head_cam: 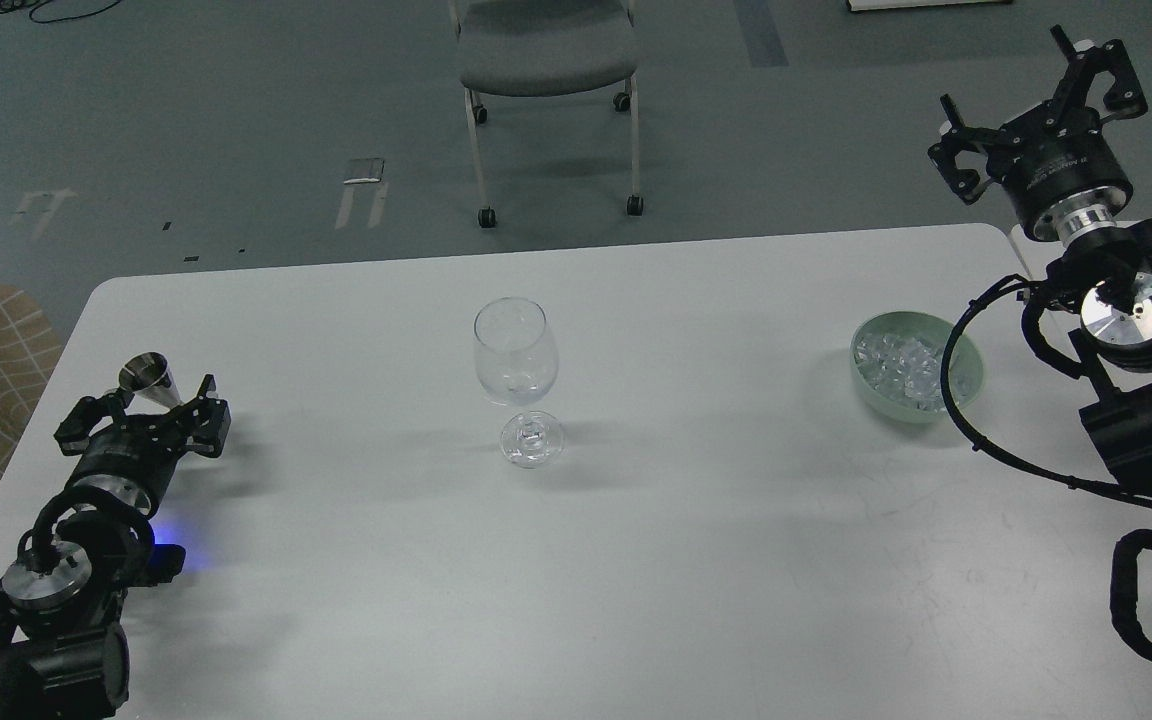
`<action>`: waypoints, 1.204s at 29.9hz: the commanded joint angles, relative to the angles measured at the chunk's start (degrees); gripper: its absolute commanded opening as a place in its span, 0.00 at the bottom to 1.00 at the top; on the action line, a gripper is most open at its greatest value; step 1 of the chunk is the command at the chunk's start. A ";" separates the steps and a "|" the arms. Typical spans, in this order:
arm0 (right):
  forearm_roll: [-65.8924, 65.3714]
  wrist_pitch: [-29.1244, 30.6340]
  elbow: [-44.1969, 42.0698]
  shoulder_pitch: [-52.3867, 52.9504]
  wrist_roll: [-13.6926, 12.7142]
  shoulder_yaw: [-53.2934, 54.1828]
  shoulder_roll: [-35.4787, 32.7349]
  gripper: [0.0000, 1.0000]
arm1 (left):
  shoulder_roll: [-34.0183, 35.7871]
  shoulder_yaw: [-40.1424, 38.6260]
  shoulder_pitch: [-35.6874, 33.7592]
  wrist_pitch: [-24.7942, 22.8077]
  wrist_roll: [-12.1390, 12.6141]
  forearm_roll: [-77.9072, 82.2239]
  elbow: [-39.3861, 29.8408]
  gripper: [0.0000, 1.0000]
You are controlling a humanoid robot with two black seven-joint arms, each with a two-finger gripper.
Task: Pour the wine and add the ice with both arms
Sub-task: 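Close the left gripper around the metal jigger, then lift the jigger with the left gripper and carry it toward the wine glass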
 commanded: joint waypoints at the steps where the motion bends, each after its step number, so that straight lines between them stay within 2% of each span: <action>1: 0.01 0.00 0.00 0.03 0.00 -0.02 0.00 1.00 | -0.17 0.00 -0.02 0.46 -0.22 0.09 0.09 0.80; 5: 0.01 0.00 0.00 -0.15 0.00 -0.02 0.00 1.00 | -0.18 0.61 -0.19 0.46 0.13 0.26 1.23 0.79; 12: 0.01 -0.17 -0.17 -0.15 0.00 -0.02 0.00 1.00 | -0.09 1.75 -2.82 0.11 0.13 0.26 4.57 0.67; 19: 0.01 -0.17 -0.09 -0.33 0.00 -0.02 0.00 1.00 | 0.18 1.75 -3.62 -0.07 -0.22 0.26 4.57 0.63; 24: 0.01 -0.26 -0.09 -0.33 0.00 -0.02 0.00 1.00 | -0.17 1.76 -3.62 -0.07 0.13 0.53 4.57 0.52; 31: 0.01 -0.26 -0.09 -0.15 0.00 -0.02 0.00 1.00 | -0.17 1.75 -3.53 -0.33 0.30 0.53 4.57 0.45; 36: 0.01 -0.35 -0.09 -0.24 0.00 -0.02 0.00 1.00 | -0.09 1.75 -3.35 -2.61 0.48 0.44 4.57 0.32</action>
